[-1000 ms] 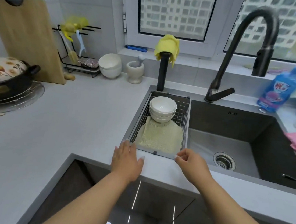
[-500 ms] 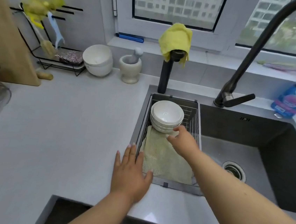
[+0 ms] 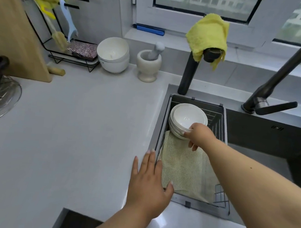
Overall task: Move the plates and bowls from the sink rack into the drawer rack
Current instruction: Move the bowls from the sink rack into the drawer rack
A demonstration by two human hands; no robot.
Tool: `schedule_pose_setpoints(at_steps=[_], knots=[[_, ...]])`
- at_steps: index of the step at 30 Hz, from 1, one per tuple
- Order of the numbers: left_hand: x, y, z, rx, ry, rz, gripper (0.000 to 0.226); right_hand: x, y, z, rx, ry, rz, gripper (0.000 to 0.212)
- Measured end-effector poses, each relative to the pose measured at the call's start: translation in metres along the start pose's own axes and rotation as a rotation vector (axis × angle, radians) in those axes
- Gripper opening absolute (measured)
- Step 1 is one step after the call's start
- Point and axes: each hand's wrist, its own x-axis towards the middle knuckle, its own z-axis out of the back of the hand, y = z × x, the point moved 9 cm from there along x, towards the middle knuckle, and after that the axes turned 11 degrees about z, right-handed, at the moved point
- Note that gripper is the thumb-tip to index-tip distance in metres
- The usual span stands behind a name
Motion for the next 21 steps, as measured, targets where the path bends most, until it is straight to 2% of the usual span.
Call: schedule_pose_setpoints(at_steps=[9, 14, 17, 21], knots=[[-0.001, 0.000, 0.000, 0.020, -0.056, -0.005, 0.069, 0.002, 0.008, 0.024, -0.035, -0.067, 0.032, 0.021], [-0.002, -0.002, 0.003, 0.020, -0.029, -0.008, 0.073, -0.016, 0.011, 0.049, -0.052, -0.324, 0.108, 0.021], [-0.002, -0.003, 0.004, 0.028, 0.020, 0.010, 0.073, -0.044, 0.012, 0.062, 0.046, -0.472, 0.174, 0.017], [-0.006, -0.002, 0.007, 0.006, 0.044, 0.025, 0.069, -0.098, 0.018, 0.064, 0.140, -0.540, 0.250, 0.021]])
